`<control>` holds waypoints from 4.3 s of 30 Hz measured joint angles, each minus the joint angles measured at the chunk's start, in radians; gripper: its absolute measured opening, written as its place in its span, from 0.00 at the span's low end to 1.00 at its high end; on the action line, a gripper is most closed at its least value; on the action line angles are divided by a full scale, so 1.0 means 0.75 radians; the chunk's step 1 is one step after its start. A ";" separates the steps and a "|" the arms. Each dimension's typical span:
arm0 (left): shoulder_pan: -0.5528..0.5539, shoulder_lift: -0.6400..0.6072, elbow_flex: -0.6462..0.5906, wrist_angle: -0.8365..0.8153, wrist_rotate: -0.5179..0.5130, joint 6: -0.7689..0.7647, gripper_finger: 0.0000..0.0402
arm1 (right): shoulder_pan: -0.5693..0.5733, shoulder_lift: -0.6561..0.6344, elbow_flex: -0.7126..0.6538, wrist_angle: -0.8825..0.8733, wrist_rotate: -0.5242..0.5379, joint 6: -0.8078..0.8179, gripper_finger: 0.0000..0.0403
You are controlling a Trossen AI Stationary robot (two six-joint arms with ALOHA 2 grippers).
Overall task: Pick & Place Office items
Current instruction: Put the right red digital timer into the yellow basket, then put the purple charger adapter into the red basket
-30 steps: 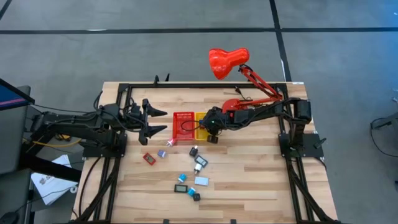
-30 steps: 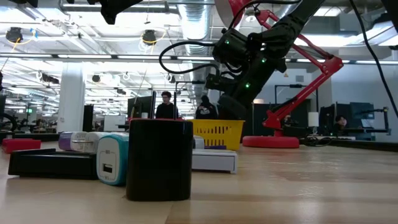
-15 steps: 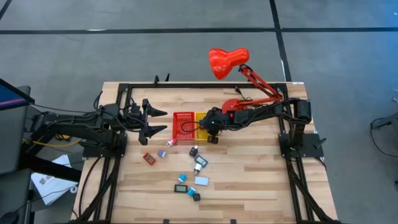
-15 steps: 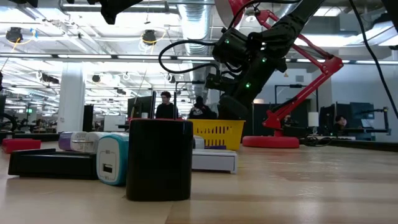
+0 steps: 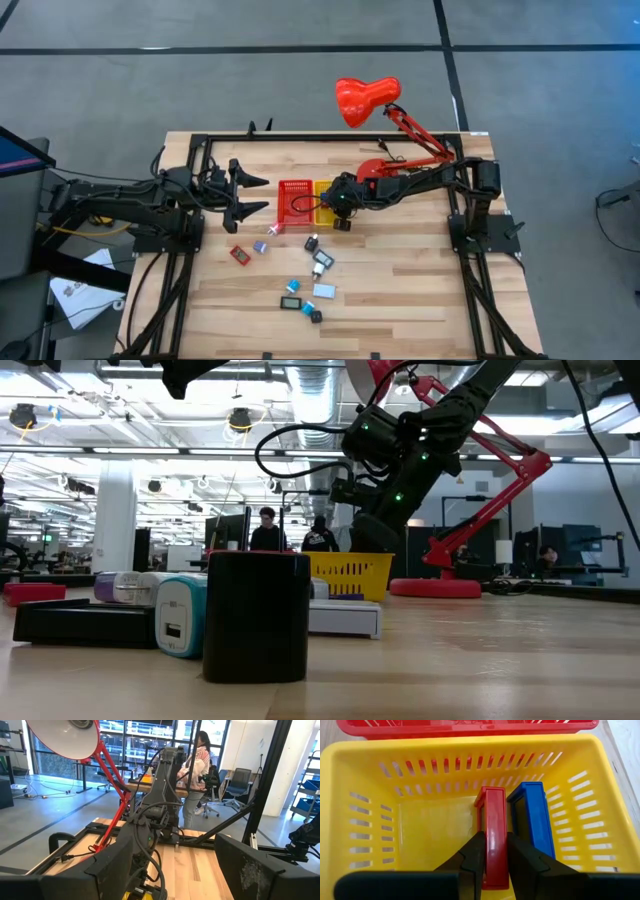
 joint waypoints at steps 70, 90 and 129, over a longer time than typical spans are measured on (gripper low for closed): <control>-0.001 0.001 0.001 0.008 -0.001 -0.064 0.68 | 0.145 -0.436 0.182 -0.369 -0.139 0.417 0.32; -0.011 -0.005 0.002 -0.131 -0.023 -0.377 0.68 | 0.340 -0.408 0.129 -0.788 -0.136 0.560 0.82; -0.401 0.736 0.001 -0.803 -0.131 -0.224 0.57 | 0.181 -0.425 0.133 -0.651 -0.073 0.585 0.82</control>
